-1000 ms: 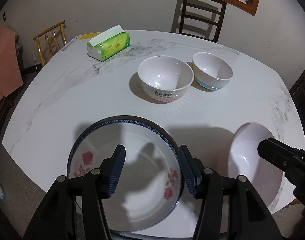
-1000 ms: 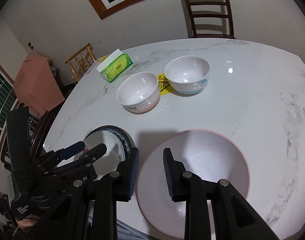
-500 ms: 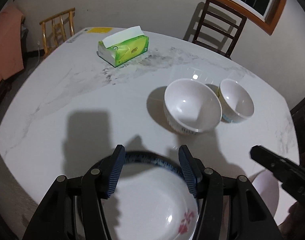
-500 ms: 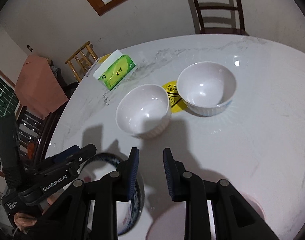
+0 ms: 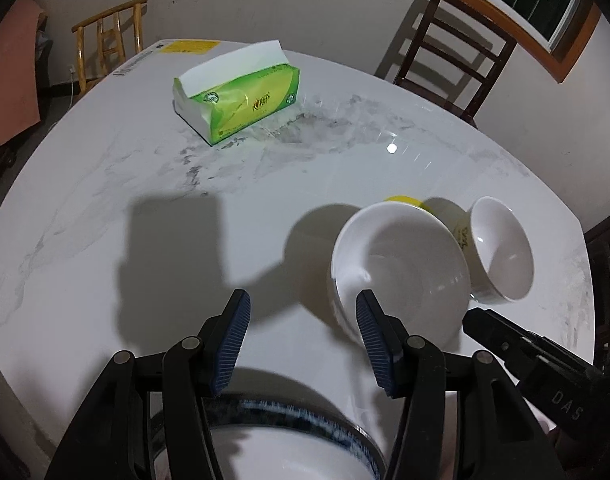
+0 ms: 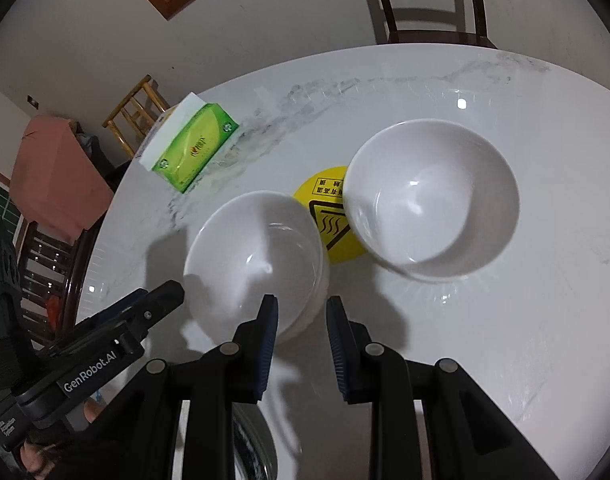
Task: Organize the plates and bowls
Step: 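Grasp the rim of the white Rabbit bowl with both tools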
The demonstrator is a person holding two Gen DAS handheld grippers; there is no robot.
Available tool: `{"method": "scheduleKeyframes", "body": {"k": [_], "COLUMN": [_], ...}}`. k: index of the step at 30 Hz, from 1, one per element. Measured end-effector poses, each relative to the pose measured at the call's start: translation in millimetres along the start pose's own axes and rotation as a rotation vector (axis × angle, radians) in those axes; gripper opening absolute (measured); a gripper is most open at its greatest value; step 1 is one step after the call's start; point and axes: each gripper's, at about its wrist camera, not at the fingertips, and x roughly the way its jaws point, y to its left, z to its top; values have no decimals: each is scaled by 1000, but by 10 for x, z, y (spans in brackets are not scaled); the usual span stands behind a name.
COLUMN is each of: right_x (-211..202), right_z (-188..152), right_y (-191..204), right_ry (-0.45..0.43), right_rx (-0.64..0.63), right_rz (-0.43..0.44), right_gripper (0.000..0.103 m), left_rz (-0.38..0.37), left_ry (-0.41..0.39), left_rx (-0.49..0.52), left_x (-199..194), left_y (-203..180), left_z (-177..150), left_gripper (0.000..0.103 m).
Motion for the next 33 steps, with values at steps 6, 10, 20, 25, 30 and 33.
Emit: {"method": "scheduleKeyframes", "body": {"k": [6, 10, 20, 25, 30, 33], "right_x": [205, 301, 363, 313, 257, 225], "right_z": [79, 98, 64, 24, -29, -68], "right_y": [-25, -47, -38, -39, -55, -64], "right_ry": [24, 36, 41, 33, 32, 37], "right_rx": [-1, 7, 16, 21, 31, 35], "right_rz": [-24, -26, -6, -7, -9, -6], "right_gripper": [26, 26, 21, 20, 20, 20], "left_rz": [-2, -17, -33, -9, -9, -10], "left_ry": [33, 59, 54, 42, 45, 48], "left_rx": [7, 0, 54, 74, 76, 78], "left_x": [229, 356, 337, 269, 221, 192], "left_y": [-22, -1, -148, -194, -207, -224], "left_z": [77, 91, 51, -6, -60, -88], "left_gripper": [47, 36, 7, 7, 7, 7]}}
